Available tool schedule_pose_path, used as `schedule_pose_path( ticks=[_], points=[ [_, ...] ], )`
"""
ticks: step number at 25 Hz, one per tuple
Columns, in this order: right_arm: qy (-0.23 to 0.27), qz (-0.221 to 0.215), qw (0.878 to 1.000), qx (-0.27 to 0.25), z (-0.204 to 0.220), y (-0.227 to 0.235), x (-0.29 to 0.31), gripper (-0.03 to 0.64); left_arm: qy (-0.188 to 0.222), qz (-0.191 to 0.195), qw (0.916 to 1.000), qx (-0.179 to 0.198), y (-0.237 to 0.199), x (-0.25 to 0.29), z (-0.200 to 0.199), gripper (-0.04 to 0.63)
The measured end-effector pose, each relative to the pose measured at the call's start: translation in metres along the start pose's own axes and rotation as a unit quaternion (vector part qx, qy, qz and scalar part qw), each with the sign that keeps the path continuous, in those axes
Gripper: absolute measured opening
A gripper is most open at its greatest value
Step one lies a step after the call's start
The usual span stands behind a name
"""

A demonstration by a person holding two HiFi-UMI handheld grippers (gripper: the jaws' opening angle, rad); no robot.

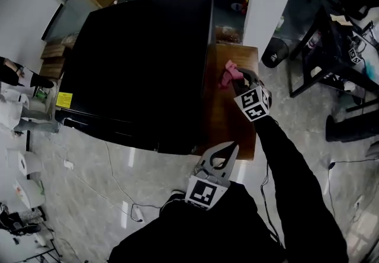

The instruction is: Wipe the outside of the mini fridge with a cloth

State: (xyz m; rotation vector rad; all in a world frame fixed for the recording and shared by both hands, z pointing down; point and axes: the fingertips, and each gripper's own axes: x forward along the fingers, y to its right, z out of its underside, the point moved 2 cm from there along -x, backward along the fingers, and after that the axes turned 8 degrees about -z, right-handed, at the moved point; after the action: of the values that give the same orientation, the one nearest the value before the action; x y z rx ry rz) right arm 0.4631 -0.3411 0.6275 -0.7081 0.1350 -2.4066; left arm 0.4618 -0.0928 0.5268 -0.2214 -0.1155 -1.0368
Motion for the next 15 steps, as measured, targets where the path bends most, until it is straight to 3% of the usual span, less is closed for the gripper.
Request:
schedule_pose_path(
  ticks=[5,11,15],
  points=[
    [0.020,0.000,1.000,0.020,-0.026,-0.073,-0.089,0.051,0.023,0.032,0.9992,0.001,0.001,-0.077,-0.014,0.005],
    [0.053,0.007,0.993,0.103,-0.061,-0.182,-0.190,0.051,0.048,0.009,0.9988,0.002,-0.022,-0.170,-0.030,0.005],
    [0.084,-0.014,0.990,0.114,-0.116,-0.267,-0.226,0.051,0.063,-0.004,0.9980,0.000,-0.051,-0.239,-0.044,0.005]
  ],
)
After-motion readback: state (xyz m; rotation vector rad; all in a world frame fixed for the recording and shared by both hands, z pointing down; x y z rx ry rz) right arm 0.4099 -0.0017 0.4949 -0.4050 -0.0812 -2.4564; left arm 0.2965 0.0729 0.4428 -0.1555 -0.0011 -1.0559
